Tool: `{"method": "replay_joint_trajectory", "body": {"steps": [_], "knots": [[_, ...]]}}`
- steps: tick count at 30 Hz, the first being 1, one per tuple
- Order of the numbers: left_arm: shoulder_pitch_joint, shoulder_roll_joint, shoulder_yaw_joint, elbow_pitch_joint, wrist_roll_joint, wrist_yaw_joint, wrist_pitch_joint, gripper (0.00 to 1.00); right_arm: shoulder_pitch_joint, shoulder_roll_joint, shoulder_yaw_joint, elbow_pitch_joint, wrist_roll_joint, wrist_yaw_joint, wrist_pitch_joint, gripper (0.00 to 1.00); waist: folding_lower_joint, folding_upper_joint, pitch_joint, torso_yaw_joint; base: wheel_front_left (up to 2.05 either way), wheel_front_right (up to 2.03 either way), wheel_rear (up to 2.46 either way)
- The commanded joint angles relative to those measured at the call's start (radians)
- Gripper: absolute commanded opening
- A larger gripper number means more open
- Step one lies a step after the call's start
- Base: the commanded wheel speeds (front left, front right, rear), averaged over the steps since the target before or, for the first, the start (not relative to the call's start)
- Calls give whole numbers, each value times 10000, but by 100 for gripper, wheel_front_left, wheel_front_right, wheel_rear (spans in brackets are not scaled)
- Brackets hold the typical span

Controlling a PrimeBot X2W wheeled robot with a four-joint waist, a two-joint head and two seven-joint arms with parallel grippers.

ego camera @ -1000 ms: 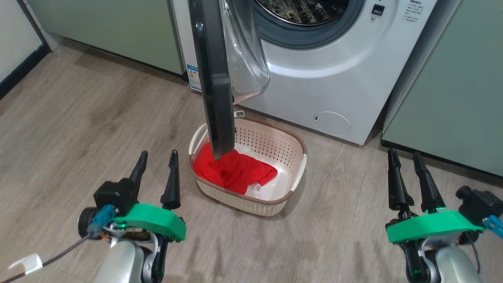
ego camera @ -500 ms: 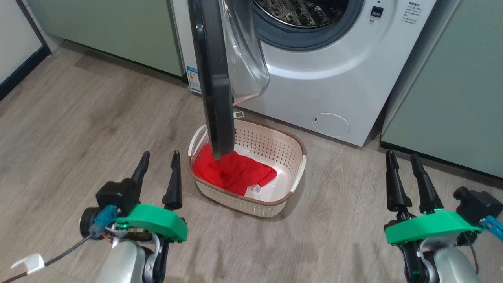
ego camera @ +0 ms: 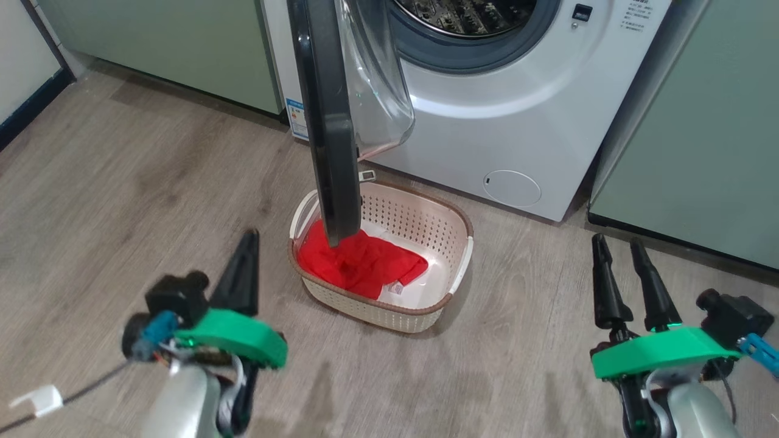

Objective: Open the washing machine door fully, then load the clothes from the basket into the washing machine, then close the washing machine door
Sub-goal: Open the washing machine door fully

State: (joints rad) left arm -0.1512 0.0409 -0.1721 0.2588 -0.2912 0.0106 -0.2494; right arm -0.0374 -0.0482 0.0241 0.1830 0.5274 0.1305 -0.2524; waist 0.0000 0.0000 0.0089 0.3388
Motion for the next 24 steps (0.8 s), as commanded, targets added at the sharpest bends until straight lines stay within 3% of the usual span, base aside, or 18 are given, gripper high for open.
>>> {"method": "replay_joint_trajectory", "body": {"steps": [1,11,16,24], "knots": [[-891,93,474,-496,141,-21,-124,0,-559,-20,298,-276,-82,2,-93,100,0,0,32,-8,0,0,0],[-2738,93,1247,-1805,170,720,-124,0,-783,-20,508,-203,-172,2,-93,100,0,0,161,-313,0,0,0],[-3396,93,838,-1781,40,737,-124,0,-875,-20,637,-169,-166,2,-93,100,0,0,287,-544,0,0,0],[-3899,93,-588,-954,-362,742,-124,0,-1023,-20,954,-52,-72,2,-93,100,0,0,458,-1129,0,0,0]]}}
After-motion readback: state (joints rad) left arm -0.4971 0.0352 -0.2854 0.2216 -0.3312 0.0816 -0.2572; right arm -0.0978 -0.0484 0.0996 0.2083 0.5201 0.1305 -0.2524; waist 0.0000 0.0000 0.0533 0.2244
